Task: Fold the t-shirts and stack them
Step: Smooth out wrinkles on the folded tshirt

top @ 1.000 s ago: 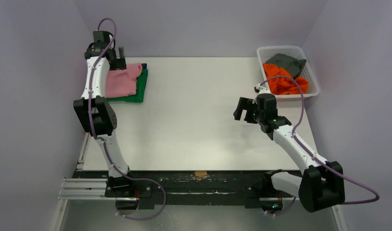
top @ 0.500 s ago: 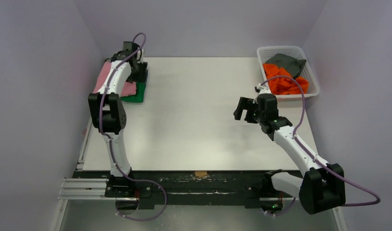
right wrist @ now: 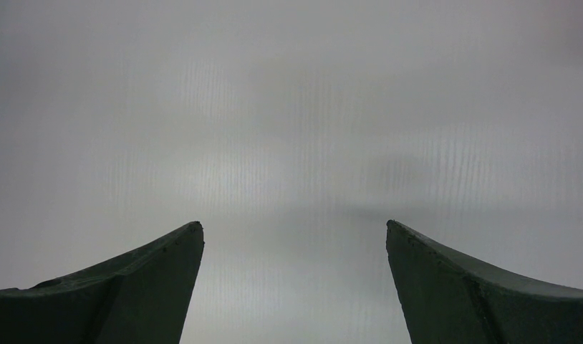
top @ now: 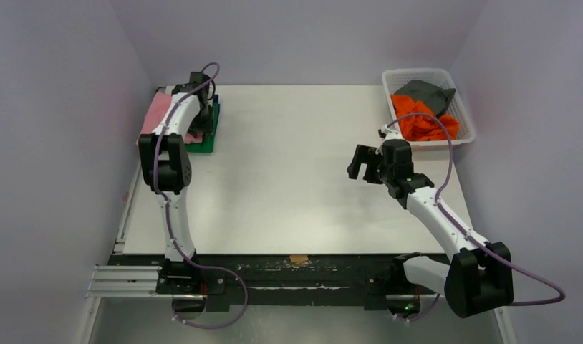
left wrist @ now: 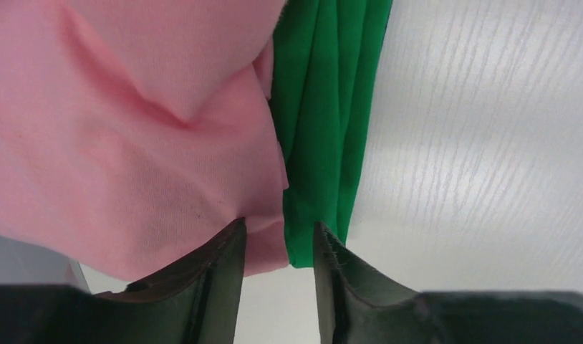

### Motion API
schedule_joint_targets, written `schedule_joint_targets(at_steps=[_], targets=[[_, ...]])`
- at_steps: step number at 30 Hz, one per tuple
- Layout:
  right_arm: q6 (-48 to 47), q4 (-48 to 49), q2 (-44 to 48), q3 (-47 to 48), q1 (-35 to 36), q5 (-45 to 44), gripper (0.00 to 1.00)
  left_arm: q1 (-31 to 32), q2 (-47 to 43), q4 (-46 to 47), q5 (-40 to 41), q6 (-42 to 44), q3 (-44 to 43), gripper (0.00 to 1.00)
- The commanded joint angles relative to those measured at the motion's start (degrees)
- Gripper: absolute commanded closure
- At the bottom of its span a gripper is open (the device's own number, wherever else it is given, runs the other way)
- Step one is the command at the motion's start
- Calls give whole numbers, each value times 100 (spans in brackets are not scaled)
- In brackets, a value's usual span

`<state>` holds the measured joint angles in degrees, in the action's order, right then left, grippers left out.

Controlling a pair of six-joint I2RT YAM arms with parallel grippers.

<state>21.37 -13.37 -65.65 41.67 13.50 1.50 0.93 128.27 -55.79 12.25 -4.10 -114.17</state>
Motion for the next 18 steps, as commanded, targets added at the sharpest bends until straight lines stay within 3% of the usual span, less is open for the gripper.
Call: schedule_joint_targets(at_steps=[1,3,5,9,18], targets=[[-27,30,-5,173,10,61,3,-25,61,161,341,-105,-251,69],[-35,47,-30,173,13,36,3,-63,136,61,352,-135,-331,79],[-39,17,-72,200,12,36,3,-89,156,19,545,-144,-368,100],[-54,-22,-65,189,7,22,3,-93,-19,24,386,-127,-254,100],[-62,-59,104,149,13,-44,3,-93,-1356,624,-727,-399,531,100]])
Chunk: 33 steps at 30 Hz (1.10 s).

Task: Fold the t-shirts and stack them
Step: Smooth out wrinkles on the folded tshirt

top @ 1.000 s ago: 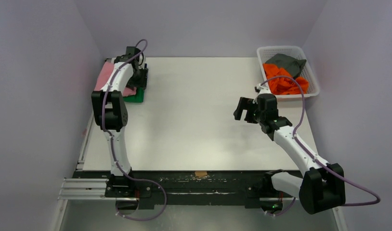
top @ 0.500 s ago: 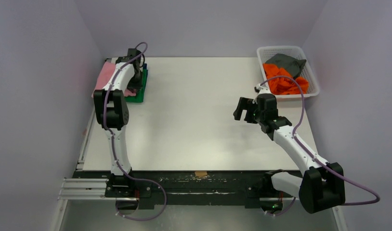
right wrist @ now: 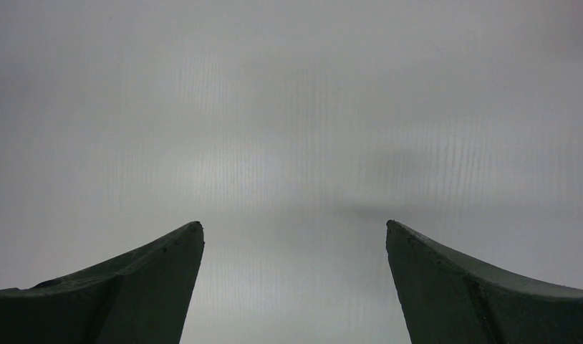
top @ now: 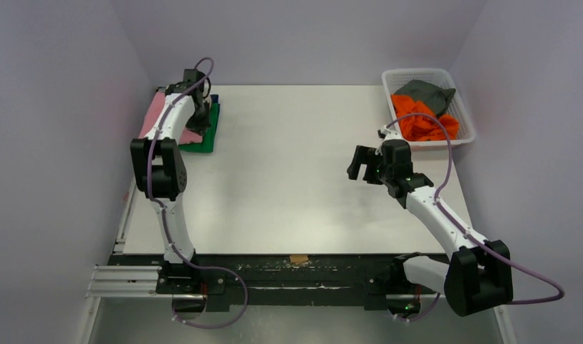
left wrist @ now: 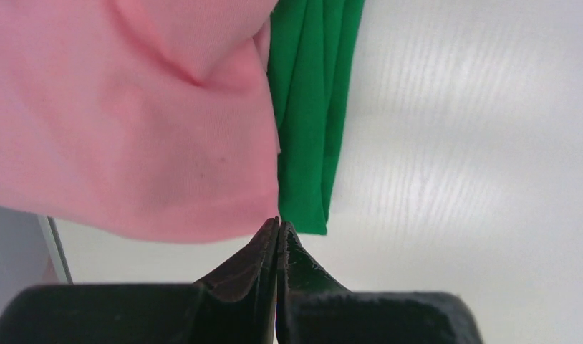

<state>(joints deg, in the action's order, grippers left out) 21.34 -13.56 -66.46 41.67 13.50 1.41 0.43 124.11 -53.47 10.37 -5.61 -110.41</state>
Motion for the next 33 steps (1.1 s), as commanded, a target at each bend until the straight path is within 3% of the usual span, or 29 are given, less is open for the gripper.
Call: schedule_joint_targets(at_steps=[1,4,7,11,15,19,21,25,33], targets=[[-56,-40,186,148,13,-35,3,-43,-1023,421,-654,-274,212,100],[-51,-39,162,155,9,-25,3,-43,-1109,471,-643,-309,312,100],[-43,-86,142,183,9,-33,3,-43,-795,207,-146,-310,72,100],[-38,-70,159,175,12,-46,3,-230,-286,-37,-140,-297,-156,70],[-40,-76,84,205,13,-53,3,-245,244,-108,-178,-237,-340,60],[-43,-62,15,210,12,-49,3,-245,704,-389,-83,-221,-771,57],[-37,-51,-5,210,12,-53,3,-245,802,-448,-79,-222,-850,67],[-34,-47,-55,227,8,-53,3,-245,652,-473,-145,-288,-811,97],[-17,-63,-61,236,12,-88,3,-189,-253,-129,-430,-318,-188,100]])
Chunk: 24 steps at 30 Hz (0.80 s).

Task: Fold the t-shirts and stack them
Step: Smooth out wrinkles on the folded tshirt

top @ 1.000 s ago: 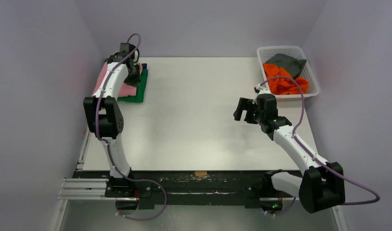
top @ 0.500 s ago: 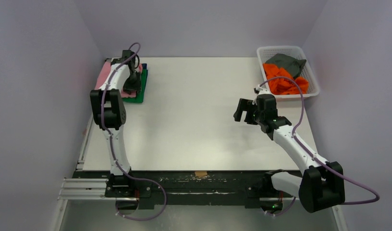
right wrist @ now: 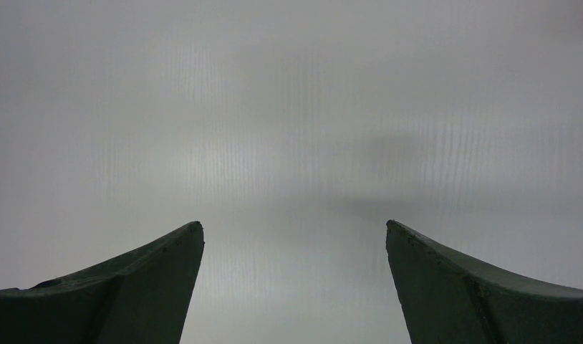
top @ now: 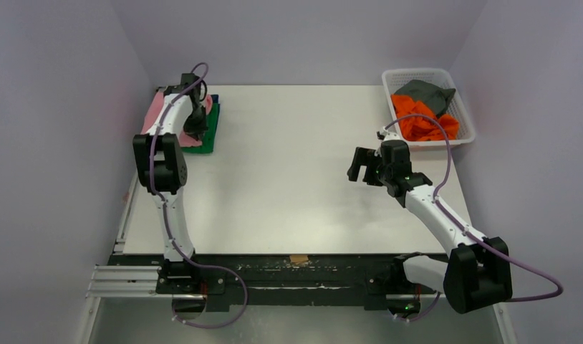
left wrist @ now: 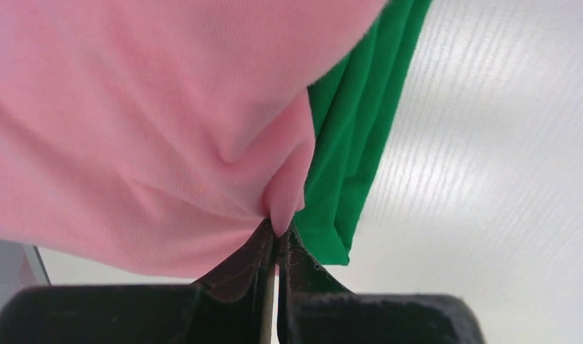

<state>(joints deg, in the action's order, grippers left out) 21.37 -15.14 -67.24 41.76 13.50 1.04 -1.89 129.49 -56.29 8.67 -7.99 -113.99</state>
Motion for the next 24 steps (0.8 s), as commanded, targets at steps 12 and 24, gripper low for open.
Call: schedule_joint_targets(at_steps=[12,24], targets=[[7,70,-156,273,10,-69,3,129,-1102,497,-1232,-352,783,100],[32,-74,-58,321,7,-86,3,128,-842,-53,-1923,-525,14,74]])
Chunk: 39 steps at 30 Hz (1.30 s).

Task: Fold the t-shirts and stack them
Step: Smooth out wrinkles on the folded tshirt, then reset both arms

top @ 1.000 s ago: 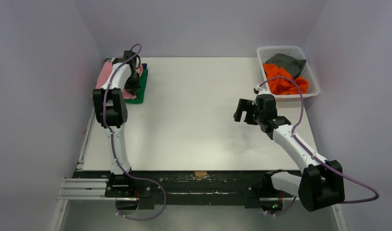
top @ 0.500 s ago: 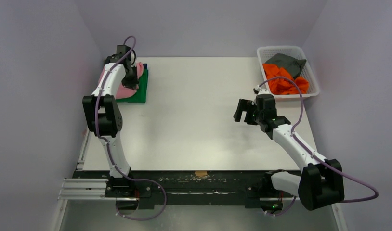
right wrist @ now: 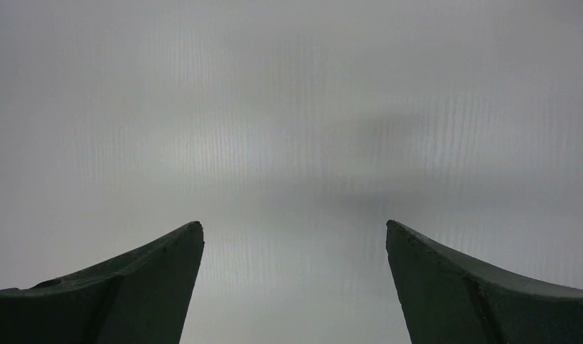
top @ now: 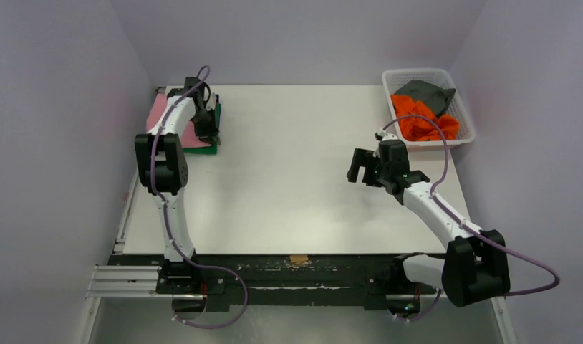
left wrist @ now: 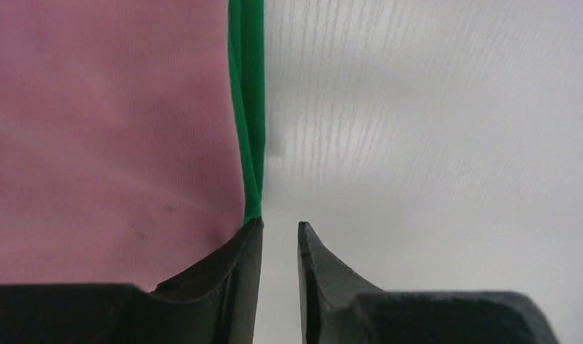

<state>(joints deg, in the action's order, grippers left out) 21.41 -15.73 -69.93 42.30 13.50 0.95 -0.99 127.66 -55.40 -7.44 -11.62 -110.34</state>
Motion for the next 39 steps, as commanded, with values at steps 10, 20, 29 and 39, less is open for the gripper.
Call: schedule_joint_targets(at_steps=[10,20,29,39], targets=[[373,-375,1241,210,10,-460,1,46,-3463,-414,502,-689,565,0],[1292,-685,2950,-596,2,-1512,1,317,-9348,1837,-273,-2433,6660,0],[1732,-1394,3974,-1086,-1,-2104,1,791,-10088,2091,-232,-2610,7506,0],[1790,-1459,4260,-1154,5,-2003,3,941,-9960,2138,-510,-2550,7420,0]])
